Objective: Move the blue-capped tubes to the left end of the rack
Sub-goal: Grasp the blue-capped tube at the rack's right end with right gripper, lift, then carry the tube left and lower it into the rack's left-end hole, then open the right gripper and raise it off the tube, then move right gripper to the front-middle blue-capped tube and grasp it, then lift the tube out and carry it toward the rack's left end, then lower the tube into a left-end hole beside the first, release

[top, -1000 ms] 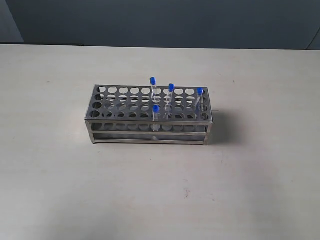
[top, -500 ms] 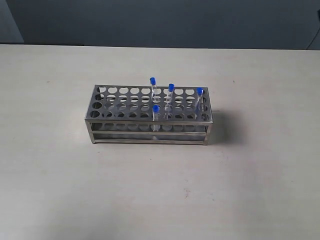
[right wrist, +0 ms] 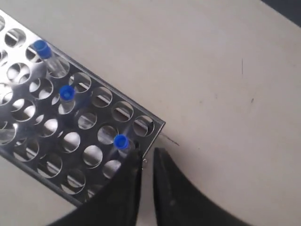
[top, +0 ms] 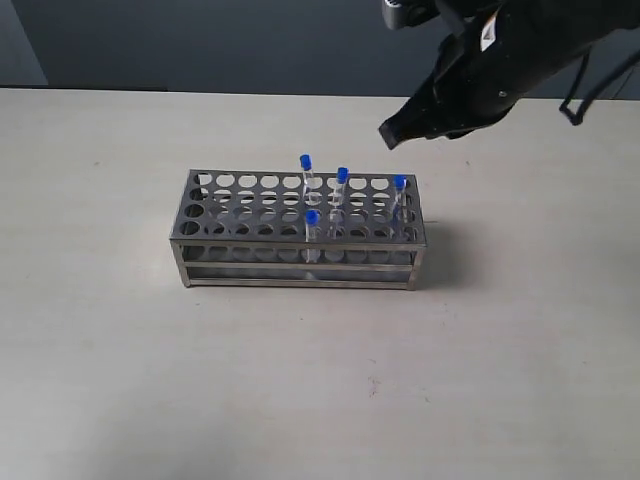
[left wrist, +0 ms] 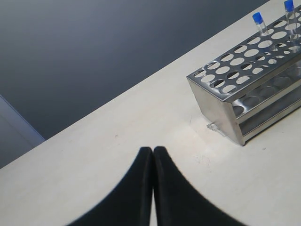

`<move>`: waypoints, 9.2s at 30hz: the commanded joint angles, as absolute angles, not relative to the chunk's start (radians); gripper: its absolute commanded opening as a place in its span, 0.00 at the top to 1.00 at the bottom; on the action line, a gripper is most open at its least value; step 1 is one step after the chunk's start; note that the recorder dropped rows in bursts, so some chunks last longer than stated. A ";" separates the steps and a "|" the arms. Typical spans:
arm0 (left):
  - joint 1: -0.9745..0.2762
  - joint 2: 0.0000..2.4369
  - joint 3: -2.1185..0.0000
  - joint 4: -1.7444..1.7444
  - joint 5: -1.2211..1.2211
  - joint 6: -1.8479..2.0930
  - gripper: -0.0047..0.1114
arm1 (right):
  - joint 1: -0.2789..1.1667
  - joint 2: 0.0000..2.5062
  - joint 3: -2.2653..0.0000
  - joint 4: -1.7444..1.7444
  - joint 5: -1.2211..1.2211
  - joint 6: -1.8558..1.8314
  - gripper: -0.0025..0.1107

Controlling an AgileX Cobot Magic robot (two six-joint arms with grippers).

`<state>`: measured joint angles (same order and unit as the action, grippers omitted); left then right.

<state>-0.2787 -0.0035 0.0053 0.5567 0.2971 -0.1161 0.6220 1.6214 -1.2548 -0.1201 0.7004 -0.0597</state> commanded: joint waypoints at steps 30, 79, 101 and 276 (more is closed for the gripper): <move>-0.282 0.000 0.000 0.555 0.293 -0.121 0.95 | 0.629 1.883 -1.291 -0.141 0.599 0.044 0.90; -0.282 0.000 0.000 0.557 0.291 -0.121 0.95 | 0.886 2.251 -2.119 0.143 0.870 -0.319 0.98; -0.282 0.000 0.000 0.552 0.293 -0.121 0.95 | 0.892 2.349 -2.117 0.241 0.889 -0.316 0.97; -0.282 0.000 0.000 0.552 0.292 -0.121 0.95 | 0.898 2.403 -2.279 0.277 1.034 -0.263 0.99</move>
